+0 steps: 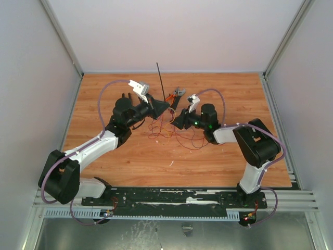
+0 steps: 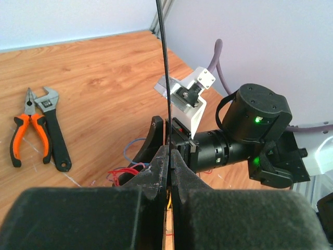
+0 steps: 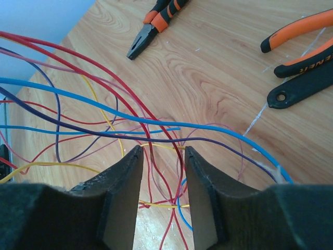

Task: Zip-tie the wires
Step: Adjust the cable at the center of the board.

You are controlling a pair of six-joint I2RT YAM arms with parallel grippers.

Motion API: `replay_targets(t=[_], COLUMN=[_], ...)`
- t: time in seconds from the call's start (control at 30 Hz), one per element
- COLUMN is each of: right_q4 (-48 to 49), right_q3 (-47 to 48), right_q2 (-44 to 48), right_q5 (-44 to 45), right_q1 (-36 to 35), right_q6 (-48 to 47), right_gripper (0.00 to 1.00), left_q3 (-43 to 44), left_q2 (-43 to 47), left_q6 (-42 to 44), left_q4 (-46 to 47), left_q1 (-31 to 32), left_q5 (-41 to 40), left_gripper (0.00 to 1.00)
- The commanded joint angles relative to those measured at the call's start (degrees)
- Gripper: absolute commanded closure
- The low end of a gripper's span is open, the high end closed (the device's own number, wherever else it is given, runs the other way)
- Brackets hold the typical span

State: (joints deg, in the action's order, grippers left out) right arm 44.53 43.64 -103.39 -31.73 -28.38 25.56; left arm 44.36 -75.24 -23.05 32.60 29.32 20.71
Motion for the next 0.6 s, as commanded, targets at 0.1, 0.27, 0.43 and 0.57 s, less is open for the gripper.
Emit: replay_targets(t=[0.1, 0.27, 0.43, 0.57], right_q4=[1.17, 1.26, 0.36, 0.15], right_q3=[-1.21, -2.12, -2.51, -3.76], right_q2=[2.99, 4.54, 5.49, 6.54], right_q5=[-1.68, -2.28, -2.91, -3.27], right_q1=[0.11, 0.35, 0.52, 0.98], right_q6=[-1.29, -1.57, -2.17, -2.42], right_gripper=[0.75, 0.87, 0.95, 1.0], left_q3=[1.52, 1.52, 1.61, 1.59], left_q2=[1.26, 0.95, 1.21, 1.15], left_q6=[-0.46, -0.55, -0.4, -0.73], left_q4=[1.81, 1.96, 1.59, 1.76], left_q1=[-0.38, -0.4, -0.41, -0.41], left_q5=[0.82, 0.85, 0.57, 0.57], left_gripper=[1.0, 1.0, 1.0, 1.0])
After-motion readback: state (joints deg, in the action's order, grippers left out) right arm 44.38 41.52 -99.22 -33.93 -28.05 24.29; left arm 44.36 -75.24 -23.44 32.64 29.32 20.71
